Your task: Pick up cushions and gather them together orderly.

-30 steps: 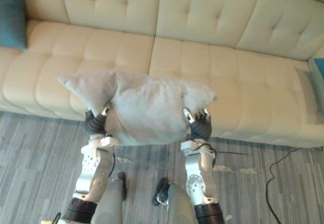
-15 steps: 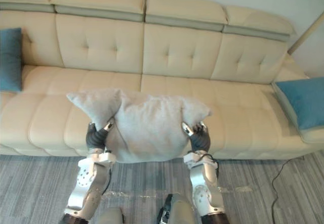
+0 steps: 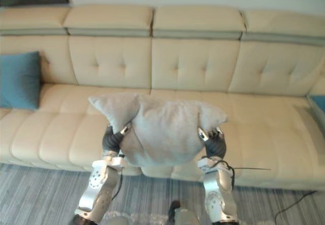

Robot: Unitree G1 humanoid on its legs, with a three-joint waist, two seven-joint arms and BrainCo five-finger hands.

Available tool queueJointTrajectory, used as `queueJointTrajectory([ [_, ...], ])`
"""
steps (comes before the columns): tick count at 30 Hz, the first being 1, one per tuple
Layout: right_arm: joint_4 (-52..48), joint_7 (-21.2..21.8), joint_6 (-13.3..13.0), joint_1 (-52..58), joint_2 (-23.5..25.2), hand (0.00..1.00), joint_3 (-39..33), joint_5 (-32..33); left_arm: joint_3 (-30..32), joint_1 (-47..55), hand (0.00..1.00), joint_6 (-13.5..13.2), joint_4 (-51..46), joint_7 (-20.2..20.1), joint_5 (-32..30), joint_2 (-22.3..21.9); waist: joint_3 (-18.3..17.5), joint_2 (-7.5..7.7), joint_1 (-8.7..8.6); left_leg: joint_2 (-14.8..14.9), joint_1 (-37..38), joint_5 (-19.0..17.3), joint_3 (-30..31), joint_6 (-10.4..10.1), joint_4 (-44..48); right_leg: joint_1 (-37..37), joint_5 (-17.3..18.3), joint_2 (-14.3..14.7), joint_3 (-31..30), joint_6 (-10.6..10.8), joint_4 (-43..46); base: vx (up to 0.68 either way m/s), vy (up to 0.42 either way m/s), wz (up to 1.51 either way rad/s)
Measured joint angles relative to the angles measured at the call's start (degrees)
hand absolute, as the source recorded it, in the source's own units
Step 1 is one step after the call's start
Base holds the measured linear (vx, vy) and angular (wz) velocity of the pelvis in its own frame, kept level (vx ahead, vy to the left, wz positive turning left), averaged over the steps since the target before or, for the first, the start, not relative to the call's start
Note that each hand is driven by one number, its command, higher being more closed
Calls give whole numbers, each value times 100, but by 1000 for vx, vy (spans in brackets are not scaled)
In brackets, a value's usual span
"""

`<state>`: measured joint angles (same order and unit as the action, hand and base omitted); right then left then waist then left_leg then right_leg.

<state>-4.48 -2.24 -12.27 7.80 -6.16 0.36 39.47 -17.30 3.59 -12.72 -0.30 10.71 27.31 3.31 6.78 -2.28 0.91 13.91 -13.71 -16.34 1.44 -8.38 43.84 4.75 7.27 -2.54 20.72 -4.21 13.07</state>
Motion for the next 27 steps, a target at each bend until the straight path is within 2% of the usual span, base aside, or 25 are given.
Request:
queueJointTrajectory([
  [1,-83,0,-30,-32,28,100,-1,17,0,3,100,4,-1,-10,1,1,6,25,25,-160,-224,-96,-22,148,-418,-83,-2,-4,-53,1,-104,135,56,-33],
  [2,-79,0,-51,-94,68,100,-1,77,1,4,100,9,-3,-13,1,6,11,43,130,-380,-256,-67,106,233,-1146,-91,-12,-8,-266,20,-137,130,89,-48],
  [3,-76,0,-51,-111,81,100,-1,102,1,10,100,15,-2,-13,0,13,10,42,181,-455,-259,-28,207,272,-1396,-92,-10,-10,-345,34,-139,134,141,-80],
  [4,-31,0,-44,-121,116,100,0,104,6,11,100,25,-3,-13,-1,41,0,26,245,-625,-207,249,527,292,-2096,-123,-17,-7,-507,160,-142,214,222,-91],
  [5,183,6,-47,-173,161,100,15,104,26,49,100,27,-8,-13,-4,81,-5,18,271,-687,42,1032,667,41,-2435,-242,-96,66,-738,375,-191,190,191,-83],
  [6,290,6,-30,-194,193,100,17,105,28,53,100,29,2,-12,-4,143,0,93,260,-709,110,1028,573,62,-2439,-308,-125,62,-818,424,-263,237,164,-55],
  [7,346,5,50,-146,363,100,16,106,19,52,100,51,-23,-12,-6,252,-60,243,185,-819,181,1019,505,137,-2487,-435,-237,-45,-906,547,-509,177,121,-19],
  [9,331,5,37,-146,379,100,13,107,16,41,100,64,-50,-12,-6,269,-103,369,134,-1006,226,1044,367,188,-2635,-453,-318,-223,-1015,675,-715,195,171,-17],
  [15,332,23,94,-131,380,100,17,108,13,82,100,82,-101,-12,-6,284,-131,403,152,-1262,761,1210,254,384,-3297,-685,-310,-479,-1073,756,-903,81,64,-3],
  [19,332,112,104,-119,378,100,17,108,11,217,100,84,-188,-13,-8,293,-159,447,142,-1261,799,1254,252,363,-3430,-675,-314,-453,-1081,760,-957,12,-11,-2],
  [27,332,112,89,-164,375,100,40,103,18,288,100,124,-302,-10,-19,293,-284,631,139,-1260,877,1379,317,353,-3715,-694,-328,-433,-1019,758,-1055,15,-16,2],
])
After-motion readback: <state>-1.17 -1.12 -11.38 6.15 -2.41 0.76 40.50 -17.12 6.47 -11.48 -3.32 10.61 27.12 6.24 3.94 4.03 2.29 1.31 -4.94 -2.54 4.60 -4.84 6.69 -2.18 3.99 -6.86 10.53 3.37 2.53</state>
